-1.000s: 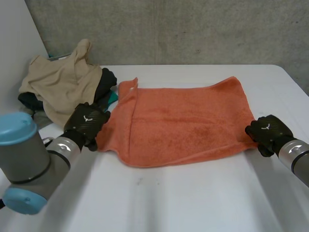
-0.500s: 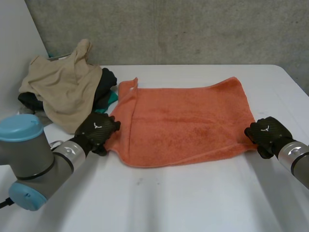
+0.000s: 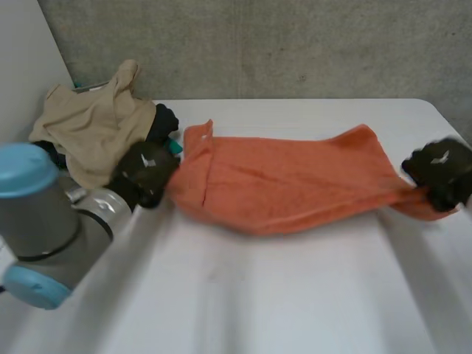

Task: Fold the laundry.

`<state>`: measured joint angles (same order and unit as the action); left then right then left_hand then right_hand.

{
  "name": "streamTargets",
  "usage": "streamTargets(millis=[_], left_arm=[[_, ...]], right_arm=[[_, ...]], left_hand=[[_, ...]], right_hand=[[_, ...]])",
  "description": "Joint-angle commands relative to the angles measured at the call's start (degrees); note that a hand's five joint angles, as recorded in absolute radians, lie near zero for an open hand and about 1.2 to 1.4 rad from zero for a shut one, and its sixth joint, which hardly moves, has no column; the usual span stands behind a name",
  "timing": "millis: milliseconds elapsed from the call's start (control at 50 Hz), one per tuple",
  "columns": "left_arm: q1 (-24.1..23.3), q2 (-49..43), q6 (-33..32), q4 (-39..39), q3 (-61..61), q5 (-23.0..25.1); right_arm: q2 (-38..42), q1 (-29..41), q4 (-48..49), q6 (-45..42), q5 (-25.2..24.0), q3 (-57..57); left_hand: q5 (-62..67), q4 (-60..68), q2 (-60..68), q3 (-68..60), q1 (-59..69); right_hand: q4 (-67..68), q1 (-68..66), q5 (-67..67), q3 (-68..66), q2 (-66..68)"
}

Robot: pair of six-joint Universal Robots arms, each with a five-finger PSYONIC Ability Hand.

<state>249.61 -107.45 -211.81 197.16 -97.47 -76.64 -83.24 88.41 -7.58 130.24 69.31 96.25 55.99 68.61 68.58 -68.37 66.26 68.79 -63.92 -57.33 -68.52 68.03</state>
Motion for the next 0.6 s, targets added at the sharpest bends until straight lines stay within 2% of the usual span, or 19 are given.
streamTargets(millis=[20,120,240,320,400,500,580,600], left_arm=[[-2.5,18.5,5.3,-4.6,-2.0,-3.2],[-2.5,16.1,6.8,-7.8,-4.3,-3.1],[-2.5,6.2,6.1,-7.9,-2.8,-3.7],[-2.6,-1.8,4.3,-7.8,2.3,-3.8],[-3.0,-11.8,1.2,-7.8,14.7,-3.9],[-4.1,-17.0,0.6,-7.7,31.2,-4.4],[-4.5,-17.8,0.9,-6.2,45.7,-6.5],[-4.4,-17.7,1.0,-5.5,48.4,-7.0]], right_arm=[[-9.7,-1.7,-12.7,-0.9,-0.9,-6.7],[-8.6,-1.7,-12.8,-1.1,-0.7,-6.2],[0.1,-1.7,-12.8,-3.2,0.4,-6.7],[6.3,-1.2,-12.0,-4.8,1.2,-9.2],[13.7,0.4,-9.4,-4.2,4.3,-16.2],[17.6,5.4,-3.1,-2.6,9.0,-26.4],[17.8,7.4,9.1,0.2,10.3,-33.0],[17.4,7.4,15.9,1.8,10.3,-34.5]], left_hand=[[14.0,11.4,11.4,-11.6,13.7],[14.0,11.4,11.4,-11.6,13.7],[14.0,11.4,11.4,-11.6,13.7],[14.0,11.4,11.4,-11.6,13.7],[14.0,11.4,11.4,-11.6,13.7],[14.0,11.4,11.4,-11.6,13.7],[14.0,11.4,11.4,-11.6,13.7],[14.0,11.4,11.4,-11.6,13.7]], right_hand=[[11.2,-16.1,-12.7,-11.5,12.0],[11.2,-16.1,-12.7,-11.5,12.0],[11.2,-16.1,-12.7,-11.5,12.0],[11.2,-16.1,-12.7,-11.5,12.0],[11.2,-16.1,-12.7,-11.5,12.0],[11.2,-16.1,-12.7,-11.5,12.0],[11.2,-16.1,-12.7,-11.5,12.0],[11.2,-16.1,-12.7,-11.5,12.0]])
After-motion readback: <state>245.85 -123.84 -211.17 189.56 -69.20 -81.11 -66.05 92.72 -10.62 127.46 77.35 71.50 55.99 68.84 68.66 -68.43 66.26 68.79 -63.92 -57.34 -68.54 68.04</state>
